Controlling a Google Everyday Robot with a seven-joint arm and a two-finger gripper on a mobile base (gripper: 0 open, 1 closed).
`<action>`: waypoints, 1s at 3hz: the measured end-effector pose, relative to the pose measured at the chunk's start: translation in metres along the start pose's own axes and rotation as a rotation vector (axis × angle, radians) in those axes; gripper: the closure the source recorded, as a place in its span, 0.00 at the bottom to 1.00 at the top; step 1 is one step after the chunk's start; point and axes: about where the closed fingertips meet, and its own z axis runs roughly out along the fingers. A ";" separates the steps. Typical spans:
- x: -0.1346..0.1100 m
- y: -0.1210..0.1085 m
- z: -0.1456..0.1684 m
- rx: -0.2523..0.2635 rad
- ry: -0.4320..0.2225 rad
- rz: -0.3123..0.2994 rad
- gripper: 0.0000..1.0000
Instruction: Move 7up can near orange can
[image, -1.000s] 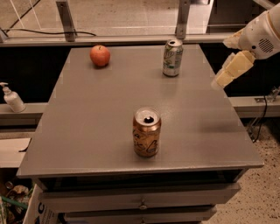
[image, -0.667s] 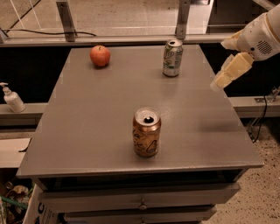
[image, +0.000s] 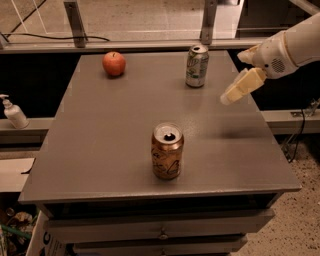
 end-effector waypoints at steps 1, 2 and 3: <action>-0.011 -0.019 0.031 0.020 -0.103 0.037 0.00; -0.010 -0.044 0.054 0.046 -0.185 0.114 0.00; -0.011 -0.063 0.071 0.053 -0.263 0.201 0.00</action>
Offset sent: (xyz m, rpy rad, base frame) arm 0.1015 0.0136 -0.0369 0.3210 -0.0545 -0.1773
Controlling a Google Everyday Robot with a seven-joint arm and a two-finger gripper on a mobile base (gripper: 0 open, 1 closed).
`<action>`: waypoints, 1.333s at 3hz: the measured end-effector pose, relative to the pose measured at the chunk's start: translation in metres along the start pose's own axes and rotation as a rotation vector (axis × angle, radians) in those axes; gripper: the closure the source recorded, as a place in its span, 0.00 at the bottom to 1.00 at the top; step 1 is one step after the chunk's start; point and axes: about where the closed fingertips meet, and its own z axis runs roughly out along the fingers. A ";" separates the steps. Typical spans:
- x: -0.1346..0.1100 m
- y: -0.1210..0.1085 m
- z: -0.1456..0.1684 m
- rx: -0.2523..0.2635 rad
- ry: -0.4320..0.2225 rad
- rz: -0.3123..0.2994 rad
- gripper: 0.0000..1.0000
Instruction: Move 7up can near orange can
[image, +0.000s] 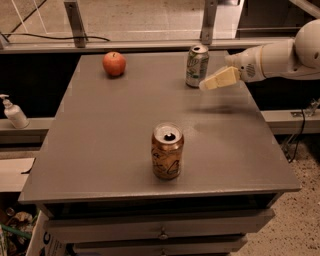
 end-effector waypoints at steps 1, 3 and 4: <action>-0.005 -0.006 0.021 -0.011 -0.045 0.056 0.00; -0.023 -0.005 0.047 -0.049 -0.110 0.092 0.18; -0.023 -0.006 0.049 -0.054 -0.122 0.093 0.42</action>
Offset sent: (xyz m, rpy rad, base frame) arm 0.0390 0.0390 -0.0002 0.1646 0.0239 -0.0213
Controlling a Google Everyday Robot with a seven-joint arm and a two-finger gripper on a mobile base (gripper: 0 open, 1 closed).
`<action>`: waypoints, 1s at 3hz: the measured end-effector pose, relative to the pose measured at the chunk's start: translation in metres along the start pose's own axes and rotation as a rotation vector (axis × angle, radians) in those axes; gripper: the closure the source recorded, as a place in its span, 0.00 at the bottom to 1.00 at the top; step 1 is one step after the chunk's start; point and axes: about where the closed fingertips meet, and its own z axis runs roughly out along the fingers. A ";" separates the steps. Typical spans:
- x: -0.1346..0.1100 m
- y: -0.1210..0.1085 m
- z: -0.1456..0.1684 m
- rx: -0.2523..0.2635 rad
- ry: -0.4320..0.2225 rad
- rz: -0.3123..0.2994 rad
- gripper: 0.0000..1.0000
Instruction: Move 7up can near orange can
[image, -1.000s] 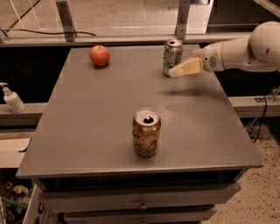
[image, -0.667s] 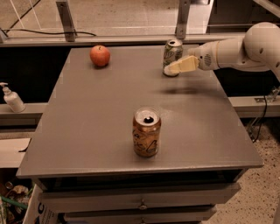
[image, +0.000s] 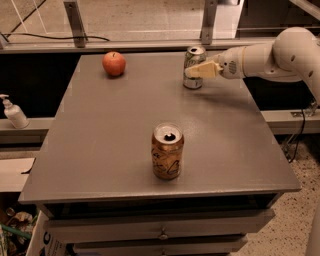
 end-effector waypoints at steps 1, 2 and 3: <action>0.005 -0.001 -0.007 0.008 -0.001 -0.001 0.64; 0.006 0.000 -0.020 0.020 -0.005 -0.004 0.88; -0.012 0.013 -0.046 -0.006 -0.020 -0.044 1.00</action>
Offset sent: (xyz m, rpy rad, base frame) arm -0.0221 -0.0363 0.0093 -0.0080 -0.0260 -0.0415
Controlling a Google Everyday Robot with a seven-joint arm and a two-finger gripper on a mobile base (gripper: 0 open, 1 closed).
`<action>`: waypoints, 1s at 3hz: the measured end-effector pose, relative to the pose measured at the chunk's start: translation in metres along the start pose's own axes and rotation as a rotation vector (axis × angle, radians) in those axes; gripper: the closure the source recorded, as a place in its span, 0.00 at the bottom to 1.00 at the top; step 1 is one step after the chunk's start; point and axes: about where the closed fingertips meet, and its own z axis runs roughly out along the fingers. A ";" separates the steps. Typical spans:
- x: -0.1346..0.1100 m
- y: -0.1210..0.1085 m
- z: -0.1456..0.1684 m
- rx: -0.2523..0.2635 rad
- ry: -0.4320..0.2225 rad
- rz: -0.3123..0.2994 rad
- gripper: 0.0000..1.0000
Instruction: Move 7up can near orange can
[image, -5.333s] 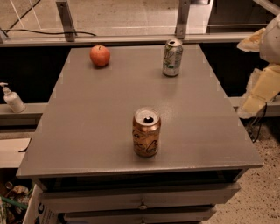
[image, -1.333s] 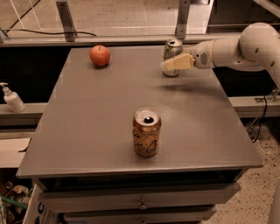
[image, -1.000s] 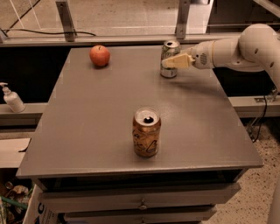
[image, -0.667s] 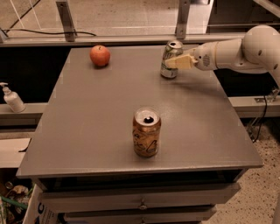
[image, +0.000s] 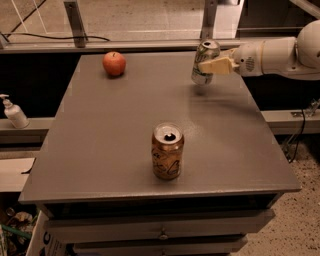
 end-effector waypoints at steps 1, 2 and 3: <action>-0.022 0.028 -0.025 -0.082 0.003 -0.072 1.00; -0.016 0.063 -0.044 -0.190 0.048 -0.151 1.00; 0.003 0.094 -0.059 -0.279 0.096 -0.210 1.00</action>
Offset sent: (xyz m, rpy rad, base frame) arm -0.1251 -0.0021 0.0371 -0.1382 -0.0623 0.4015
